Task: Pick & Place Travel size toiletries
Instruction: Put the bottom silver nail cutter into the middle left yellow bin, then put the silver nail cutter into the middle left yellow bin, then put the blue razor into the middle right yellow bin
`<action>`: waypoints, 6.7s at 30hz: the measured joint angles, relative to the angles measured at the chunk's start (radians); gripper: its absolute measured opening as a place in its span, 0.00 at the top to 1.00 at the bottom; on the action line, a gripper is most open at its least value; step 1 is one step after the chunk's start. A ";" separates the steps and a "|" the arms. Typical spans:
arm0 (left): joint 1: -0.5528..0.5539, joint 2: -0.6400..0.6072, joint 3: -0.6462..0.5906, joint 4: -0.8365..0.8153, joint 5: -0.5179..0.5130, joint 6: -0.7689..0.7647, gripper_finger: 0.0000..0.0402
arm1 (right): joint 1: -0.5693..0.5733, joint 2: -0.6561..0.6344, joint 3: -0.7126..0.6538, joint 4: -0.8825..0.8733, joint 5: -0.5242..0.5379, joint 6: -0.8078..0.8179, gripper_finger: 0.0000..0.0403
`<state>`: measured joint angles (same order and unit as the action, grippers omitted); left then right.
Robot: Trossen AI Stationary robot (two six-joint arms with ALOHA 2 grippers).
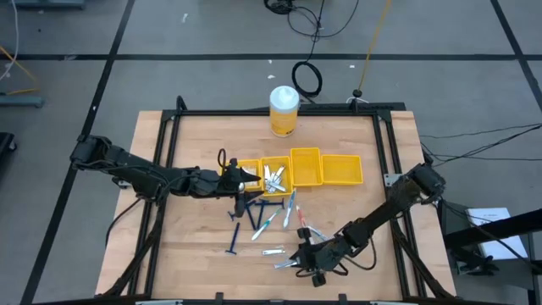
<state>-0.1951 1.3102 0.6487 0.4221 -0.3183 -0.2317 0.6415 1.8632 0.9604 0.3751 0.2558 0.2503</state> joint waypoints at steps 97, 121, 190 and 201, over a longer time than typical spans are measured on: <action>0.000 0.000 -0.001 -0.001 0.001 -0.010 0.44 | -0.128 0.167 0.146 -0.065 -0.028 -0.023 0.51; 0.000 0.000 -0.001 -0.002 0.001 -0.008 0.44 | -0.129 0.137 0.141 -0.130 -0.047 -0.049 0.91; -0.034 0.000 0.007 -0.221 0.176 -0.251 0.44 | -0.092 -0.386 0.138 -0.414 -0.033 -0.203 0.61; -0.414 0.132 0.232 -0.522 -0.081 -0.456 0.44 | 0.070 -0.575 -0.002 -0.389 0.270 -0.307 0.63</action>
<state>-0.6090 1.4424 0.8807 -0.0999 -0.3998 -0.6875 0.7116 1.2880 0.9586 -0.0138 0.5263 -0.0567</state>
